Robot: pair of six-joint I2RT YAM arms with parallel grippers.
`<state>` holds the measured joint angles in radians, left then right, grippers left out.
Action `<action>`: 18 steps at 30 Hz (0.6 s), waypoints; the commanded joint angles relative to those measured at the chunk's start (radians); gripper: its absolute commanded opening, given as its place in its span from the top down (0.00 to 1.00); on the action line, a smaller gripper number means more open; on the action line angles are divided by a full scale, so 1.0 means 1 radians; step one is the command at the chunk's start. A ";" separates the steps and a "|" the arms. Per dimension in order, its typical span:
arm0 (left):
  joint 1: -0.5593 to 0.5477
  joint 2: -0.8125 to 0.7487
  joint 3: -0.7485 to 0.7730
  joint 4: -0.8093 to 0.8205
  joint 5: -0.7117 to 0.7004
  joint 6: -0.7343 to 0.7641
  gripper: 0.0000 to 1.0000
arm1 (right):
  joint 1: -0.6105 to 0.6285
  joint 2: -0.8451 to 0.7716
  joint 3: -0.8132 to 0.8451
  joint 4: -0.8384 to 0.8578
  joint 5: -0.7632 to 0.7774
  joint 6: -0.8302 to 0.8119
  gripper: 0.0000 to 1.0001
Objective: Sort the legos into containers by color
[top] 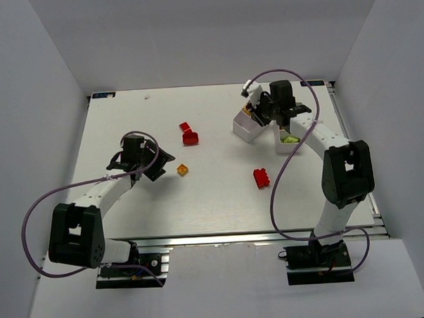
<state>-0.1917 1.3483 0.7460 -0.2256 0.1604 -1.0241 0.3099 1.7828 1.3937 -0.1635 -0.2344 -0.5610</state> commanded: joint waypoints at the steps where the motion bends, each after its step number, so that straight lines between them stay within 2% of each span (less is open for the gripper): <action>1: 0.001 -0.008 0.035 -0.070 -0.035 0.093 0.28 | -0.015 0.036 0.057 0.015 0.030 -0.066 1.00; 8: 0.003 -0.009 0.015 -0.070 -0.035 0.105 0.28 | -0.020 0.093 0.105 0.035 0.069 -0.077 0.92; 10: 0.003 -0.009 0.009 -0.067 -0.032 0.104 0.28 | -0.020 0.109 0.114 0.039 0.072 -0.074 0.87; 13: 0.003 -0.005 0.009 -0.064 -0.032 0.105 0.28 | -0.018 0.127 0.133 0.045 0.076 -0.068 0.71; 14: 0.003 -0.003 0.009 -0.064 -0.030 0.105 0.28 | -0.020 0.132 0.137 0.047 0.078 -0.065 0.59; 16: 0.003 0.003 0.012 -0.061 -0.024 0.107 0.28 | -0.020 0.141 0.145 0.050 0.079 -0.063 0.45; 18: 0.001 0.006 0.015 -0.061 -0.024 0.108 0.28 | -0.020 0.141 0.142 0.048 0.078 -0.063 0.40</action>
<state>-0.1917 1.3544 0.7486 -0.2890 0.1383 -0.9318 0.2943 1.9240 1.4914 -0.1532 -0.1616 -0.6189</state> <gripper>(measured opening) 0.721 0.583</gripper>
